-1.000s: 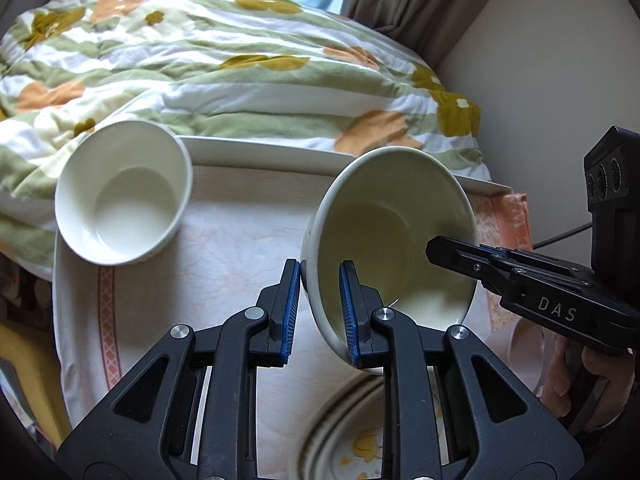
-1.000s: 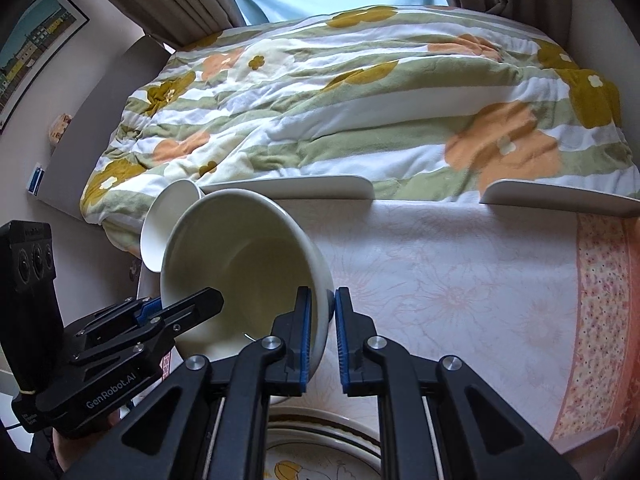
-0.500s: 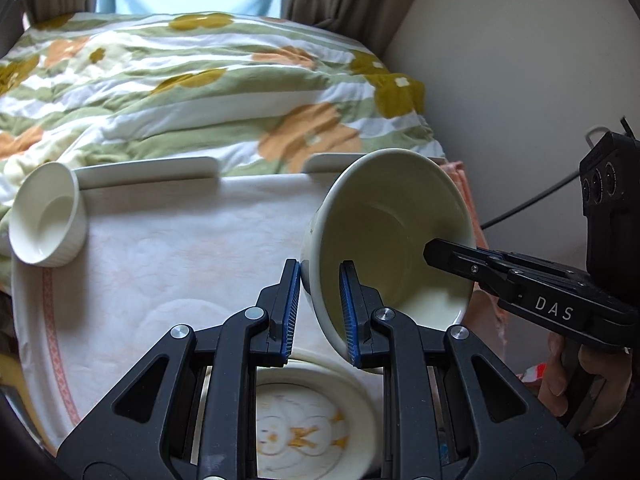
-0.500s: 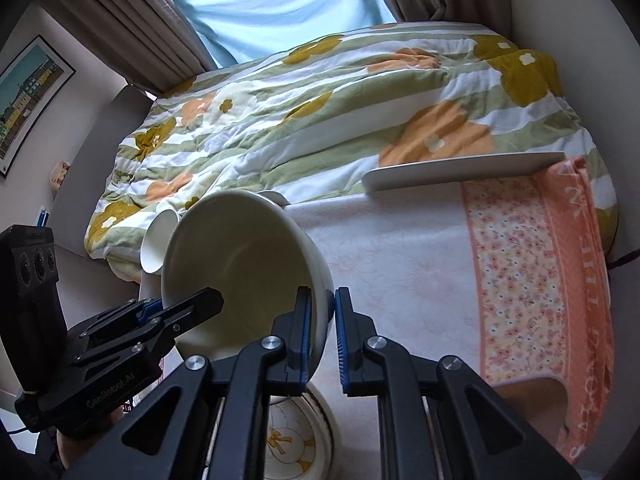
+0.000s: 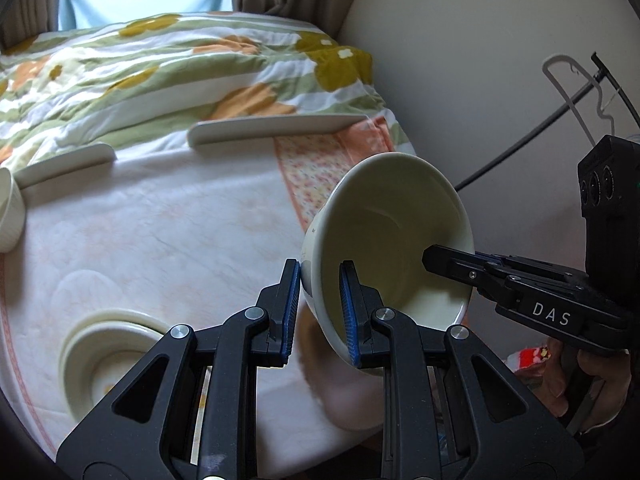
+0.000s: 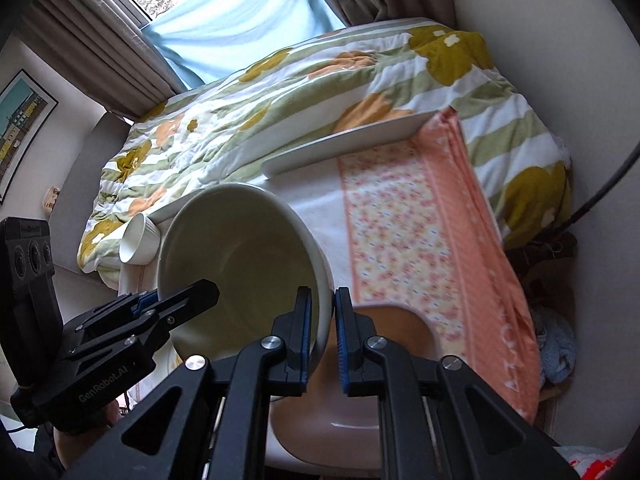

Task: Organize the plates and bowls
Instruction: 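Lift the cream bowl with both grippers and carry it over the pink dish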

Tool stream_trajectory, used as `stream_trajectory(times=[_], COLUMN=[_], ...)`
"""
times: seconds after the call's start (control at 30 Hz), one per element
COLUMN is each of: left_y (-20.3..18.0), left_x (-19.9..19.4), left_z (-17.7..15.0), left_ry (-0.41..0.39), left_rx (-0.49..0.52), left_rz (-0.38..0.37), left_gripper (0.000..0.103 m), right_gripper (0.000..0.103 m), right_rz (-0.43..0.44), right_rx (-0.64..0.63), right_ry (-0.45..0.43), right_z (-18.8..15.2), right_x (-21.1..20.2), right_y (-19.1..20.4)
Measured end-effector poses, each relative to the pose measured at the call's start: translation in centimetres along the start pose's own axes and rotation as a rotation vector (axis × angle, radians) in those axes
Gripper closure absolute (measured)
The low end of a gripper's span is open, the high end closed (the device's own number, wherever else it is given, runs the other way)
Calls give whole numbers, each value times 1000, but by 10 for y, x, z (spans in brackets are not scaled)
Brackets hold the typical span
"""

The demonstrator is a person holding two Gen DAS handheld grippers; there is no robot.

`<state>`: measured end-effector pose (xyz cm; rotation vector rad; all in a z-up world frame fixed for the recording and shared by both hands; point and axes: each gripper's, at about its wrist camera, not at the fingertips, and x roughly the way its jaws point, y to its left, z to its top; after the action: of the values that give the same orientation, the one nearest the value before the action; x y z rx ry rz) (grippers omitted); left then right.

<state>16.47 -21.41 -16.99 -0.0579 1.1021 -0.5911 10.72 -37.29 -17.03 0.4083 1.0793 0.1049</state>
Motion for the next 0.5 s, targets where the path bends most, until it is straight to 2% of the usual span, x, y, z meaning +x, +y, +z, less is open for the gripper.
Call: stream_trajectory(times=[0.17, 0.5], left_y=[-16, -14], left_x=[12, 41], left_z=[-24, -53], left_ry=[41, 130], left_rx=[-6, -27], left_rz=[5, 39], left_gripper=[85, 85], right_gripper=[92, 92], right_rz=[5, 5], right_rx=[13, 11], right_ry=[31, 102], right_z=[-22, -51], right_x=[-2, 16], right_y=[-24, -41])
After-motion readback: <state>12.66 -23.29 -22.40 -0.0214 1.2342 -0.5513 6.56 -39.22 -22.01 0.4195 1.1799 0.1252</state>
